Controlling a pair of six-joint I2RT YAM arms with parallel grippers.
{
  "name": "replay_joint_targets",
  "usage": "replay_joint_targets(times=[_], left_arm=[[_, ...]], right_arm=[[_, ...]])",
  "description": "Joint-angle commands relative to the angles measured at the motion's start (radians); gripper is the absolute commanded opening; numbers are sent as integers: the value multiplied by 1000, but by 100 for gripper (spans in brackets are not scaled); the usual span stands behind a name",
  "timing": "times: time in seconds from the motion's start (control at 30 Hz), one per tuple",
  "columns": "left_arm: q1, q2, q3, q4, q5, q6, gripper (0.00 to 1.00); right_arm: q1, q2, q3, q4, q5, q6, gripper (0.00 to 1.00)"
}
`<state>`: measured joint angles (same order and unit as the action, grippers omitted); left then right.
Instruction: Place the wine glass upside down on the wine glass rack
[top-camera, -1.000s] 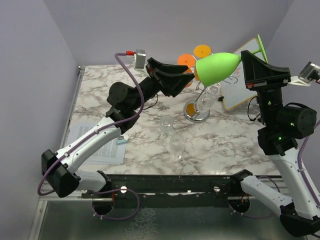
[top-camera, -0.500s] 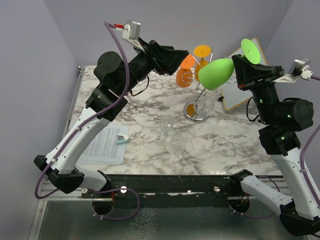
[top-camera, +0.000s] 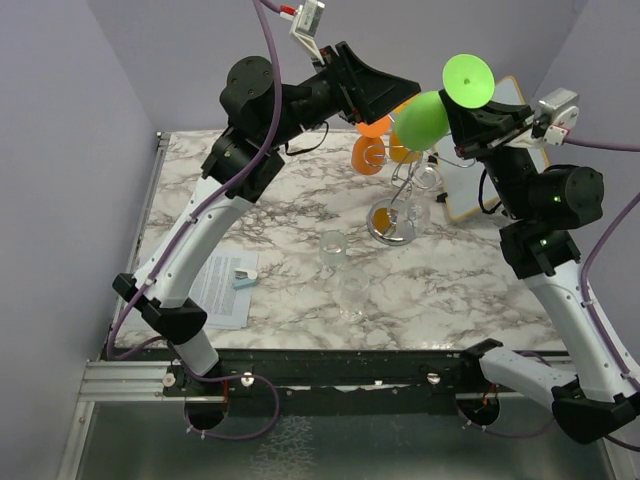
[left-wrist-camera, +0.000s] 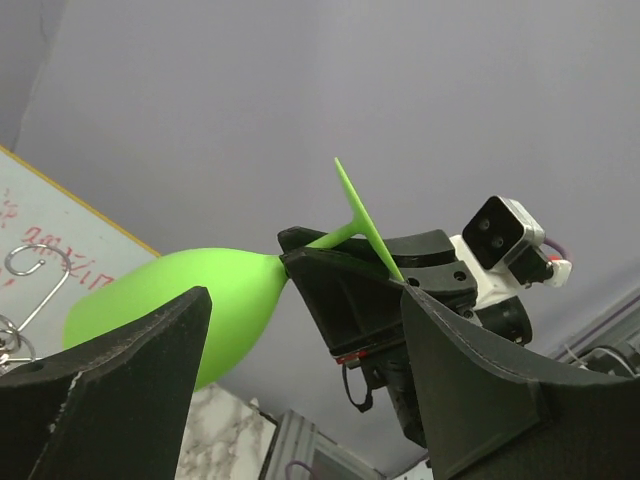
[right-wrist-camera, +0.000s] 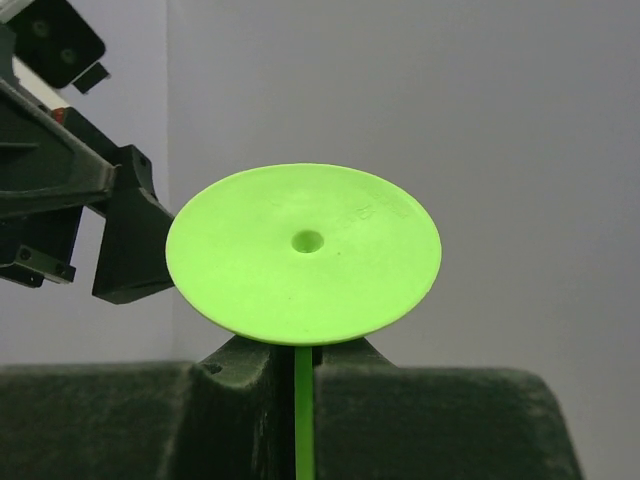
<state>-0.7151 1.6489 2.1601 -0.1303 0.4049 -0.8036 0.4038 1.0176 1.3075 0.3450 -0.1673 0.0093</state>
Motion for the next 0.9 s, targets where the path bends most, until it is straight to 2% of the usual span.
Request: replay_joint_targets(times=[0.0, 0.37, 0.57, 0.73, 0.87], left_arm=[[3, 33, 59, 38, 110, -107, 76], [14, 22, 49, -21, 97, -81, 60], [25, 7, 39, -97, 110, -74, 36], [35, -31, 7, -116, 122, -91, 25], [48, -50, -29, -119, 144, -112, 0]], right_arm=[[-4, 29, 27, 84, -137, -138, 1], [-4, 75, 53, 38, -336, -185, 1], [-5, 95, 70, 2, -430, -165, 1], [-3, 112, 91, -27, -505, -133, 1], [-4, 123, 94, -28, -518, -101, 1]])
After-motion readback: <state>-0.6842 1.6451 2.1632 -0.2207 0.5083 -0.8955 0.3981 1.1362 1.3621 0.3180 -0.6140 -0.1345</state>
